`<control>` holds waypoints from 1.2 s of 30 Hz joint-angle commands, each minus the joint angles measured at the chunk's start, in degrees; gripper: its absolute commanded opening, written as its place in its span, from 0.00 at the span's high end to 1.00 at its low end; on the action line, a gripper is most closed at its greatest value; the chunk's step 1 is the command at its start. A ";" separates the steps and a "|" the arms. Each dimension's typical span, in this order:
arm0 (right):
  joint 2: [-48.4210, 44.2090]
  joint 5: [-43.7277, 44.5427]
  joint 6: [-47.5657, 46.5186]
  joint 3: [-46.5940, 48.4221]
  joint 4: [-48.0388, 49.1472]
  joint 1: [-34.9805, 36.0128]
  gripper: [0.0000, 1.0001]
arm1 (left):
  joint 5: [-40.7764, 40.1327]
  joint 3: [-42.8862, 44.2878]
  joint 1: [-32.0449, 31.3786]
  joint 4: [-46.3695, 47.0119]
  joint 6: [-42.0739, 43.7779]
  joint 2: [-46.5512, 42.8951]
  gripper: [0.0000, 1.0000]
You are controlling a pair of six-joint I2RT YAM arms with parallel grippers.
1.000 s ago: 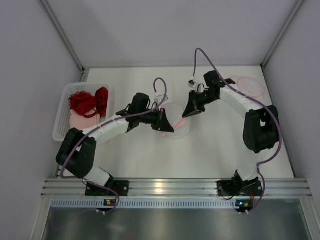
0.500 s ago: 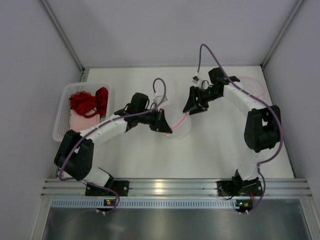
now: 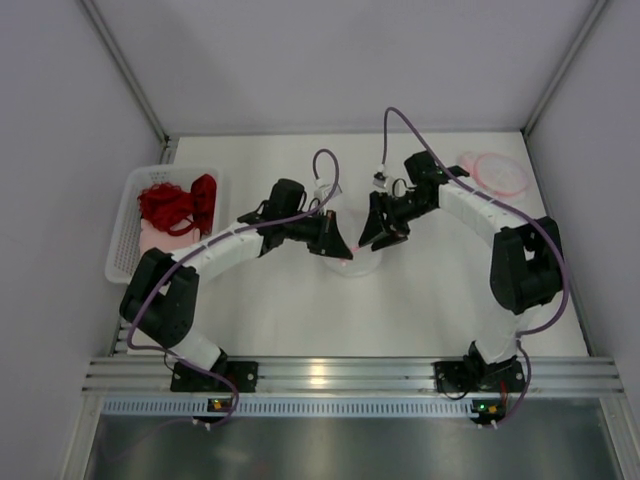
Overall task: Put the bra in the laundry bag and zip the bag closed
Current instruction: Zip the zipper on the laundry bag, then move the laundry bag to the center of the board.
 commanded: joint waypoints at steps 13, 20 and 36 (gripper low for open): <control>3.20 0.48 1.87 4.38 3.78 -1.40 1.00 | 1.54 -6.34 1.90 1.66 -0.41 -5.35 1.00; 2.85 0.75 2.05 3.50 5.62 -3.51 1.00 | 0.66 -11.61 6.64 -0.10 -0.50 -8.60 1.00; 2.76 2.50 0.20 3.41 9.14 -4.39 1.00 | 6.73 -3.10 9.99 -1.42 3.54 -6.93 0.58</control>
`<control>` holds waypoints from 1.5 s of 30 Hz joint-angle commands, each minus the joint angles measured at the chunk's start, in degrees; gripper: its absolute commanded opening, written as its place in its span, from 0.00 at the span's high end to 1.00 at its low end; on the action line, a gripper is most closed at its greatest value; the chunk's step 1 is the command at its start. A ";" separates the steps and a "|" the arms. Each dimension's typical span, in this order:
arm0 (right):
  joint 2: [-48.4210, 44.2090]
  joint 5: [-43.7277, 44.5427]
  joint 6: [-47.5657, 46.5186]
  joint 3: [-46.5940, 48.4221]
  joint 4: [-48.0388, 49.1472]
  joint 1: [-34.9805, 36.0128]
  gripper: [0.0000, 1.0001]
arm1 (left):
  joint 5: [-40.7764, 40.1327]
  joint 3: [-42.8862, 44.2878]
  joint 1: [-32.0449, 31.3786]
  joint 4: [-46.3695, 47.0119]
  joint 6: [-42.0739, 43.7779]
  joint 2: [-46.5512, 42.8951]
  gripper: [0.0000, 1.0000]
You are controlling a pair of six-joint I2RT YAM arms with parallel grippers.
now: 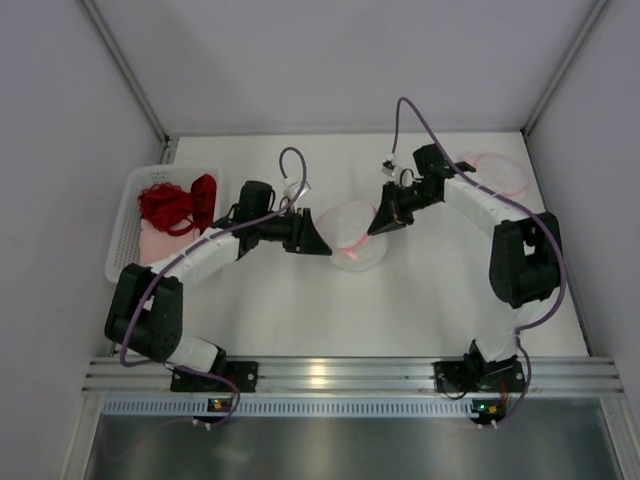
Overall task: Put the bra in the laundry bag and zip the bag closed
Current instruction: Move the laundry bag to the center of the board.
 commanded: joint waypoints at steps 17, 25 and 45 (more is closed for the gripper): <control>24.69 6.29 7.47 29.84 25.17 -8.42 1.00 | -2.92 7.63 2.35 -5.55 8.51 -4.97 0.02; 31.65 5.23 10.21 37.76 28.70 -9.74 0.62 | -6.53 13.08 8.67 -14.50 12.20 -3.92 0.02; -15.18 22.87 -32.94 2.37 -1.79 -17.99 0.01 | -28.22 17.74 24.15 -38.07 27.94 -23.15 0.02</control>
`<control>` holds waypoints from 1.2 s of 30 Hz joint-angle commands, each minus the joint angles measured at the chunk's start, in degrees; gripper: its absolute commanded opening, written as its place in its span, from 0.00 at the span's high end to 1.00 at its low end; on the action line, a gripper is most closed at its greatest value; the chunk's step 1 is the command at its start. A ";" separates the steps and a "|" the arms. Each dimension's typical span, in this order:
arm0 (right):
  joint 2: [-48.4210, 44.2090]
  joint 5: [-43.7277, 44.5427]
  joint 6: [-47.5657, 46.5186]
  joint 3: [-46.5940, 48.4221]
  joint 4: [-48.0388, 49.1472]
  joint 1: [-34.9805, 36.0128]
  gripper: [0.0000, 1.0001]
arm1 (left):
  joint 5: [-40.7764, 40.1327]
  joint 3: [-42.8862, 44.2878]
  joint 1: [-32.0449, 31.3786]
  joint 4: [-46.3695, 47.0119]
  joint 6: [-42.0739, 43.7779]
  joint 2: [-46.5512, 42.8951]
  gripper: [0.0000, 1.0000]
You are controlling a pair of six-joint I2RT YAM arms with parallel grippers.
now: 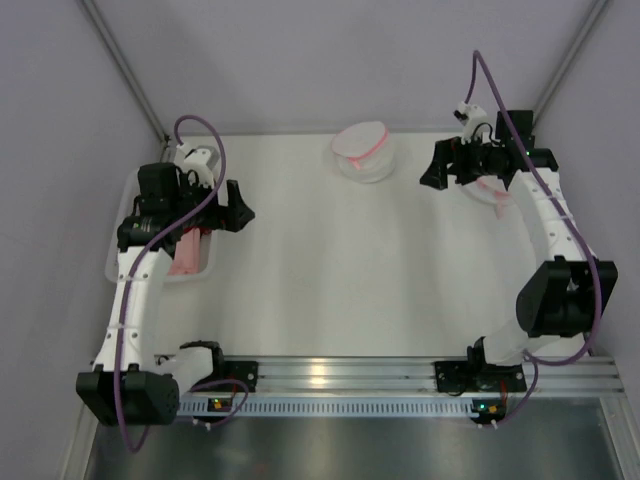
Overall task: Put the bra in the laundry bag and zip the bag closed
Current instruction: Move the laundry bag to the center of the board.
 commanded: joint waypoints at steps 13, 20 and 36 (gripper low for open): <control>-9.10 21.33 -11.19 1.50 -7.83 -9.92 0.01 | 1.63 4.30 -0.07 -6.80 9.76 -2.73 0.05; 0.72 26.43 -13.22 7.09 -0.17 -9.92 0.01 | 4.36 10.27 -0.07 -6.71 18.82 4.65 0.07; 36.85 25.83 -6.97 30.50 1.51 -13.17 0.04 | -1.78 19.77 0.02 -6.71 10.74 21.27 0.11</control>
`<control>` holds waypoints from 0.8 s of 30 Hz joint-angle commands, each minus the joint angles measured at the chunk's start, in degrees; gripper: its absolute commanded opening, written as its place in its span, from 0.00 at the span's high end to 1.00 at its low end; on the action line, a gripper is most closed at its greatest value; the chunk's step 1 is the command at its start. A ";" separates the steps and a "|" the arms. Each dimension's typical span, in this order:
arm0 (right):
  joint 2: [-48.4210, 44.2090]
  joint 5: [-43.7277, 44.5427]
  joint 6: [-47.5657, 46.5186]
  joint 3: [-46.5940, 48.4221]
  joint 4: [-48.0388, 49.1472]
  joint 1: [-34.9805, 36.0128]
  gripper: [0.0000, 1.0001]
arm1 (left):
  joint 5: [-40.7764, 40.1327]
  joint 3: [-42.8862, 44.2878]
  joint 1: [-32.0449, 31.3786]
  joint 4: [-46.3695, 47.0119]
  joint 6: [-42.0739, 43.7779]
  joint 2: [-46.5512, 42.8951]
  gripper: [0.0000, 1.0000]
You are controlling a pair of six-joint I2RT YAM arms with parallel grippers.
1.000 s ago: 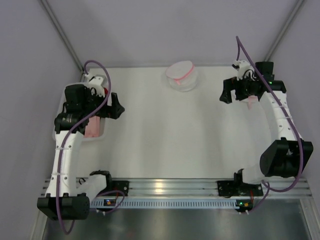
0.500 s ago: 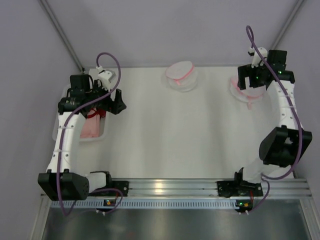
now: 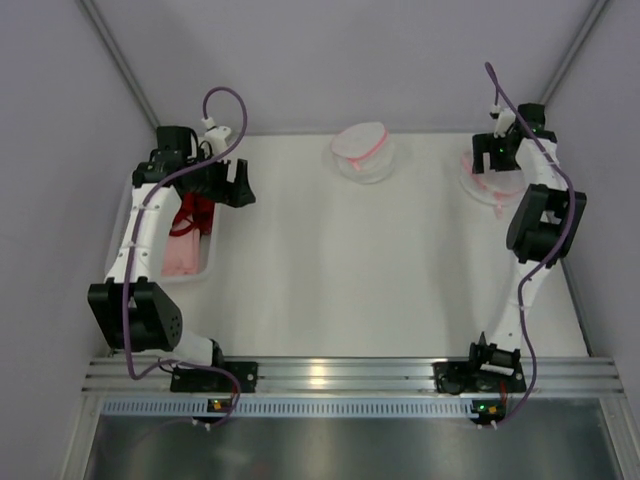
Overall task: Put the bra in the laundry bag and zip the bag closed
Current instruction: Move the laundry bag to the center of the board.
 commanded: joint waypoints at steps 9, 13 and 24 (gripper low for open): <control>1.91 -13.29 6.70 -10.37 -4.68 0.99 0.28 | -2.98 0.28 0.02 0.66 2.30 -0.41 0.11; -10.66 -14.26 1.87 -26.98 1.47 6.26 0.37 | 0.71 -5.25 0.11 0.66 5.55 -2.70 0.11; -27.28 -18.55 -4.03 -36.08 -5.70 17.61 0.37 | 6.79 -9.68 0.02 0.75 2.23 -7.62 0.12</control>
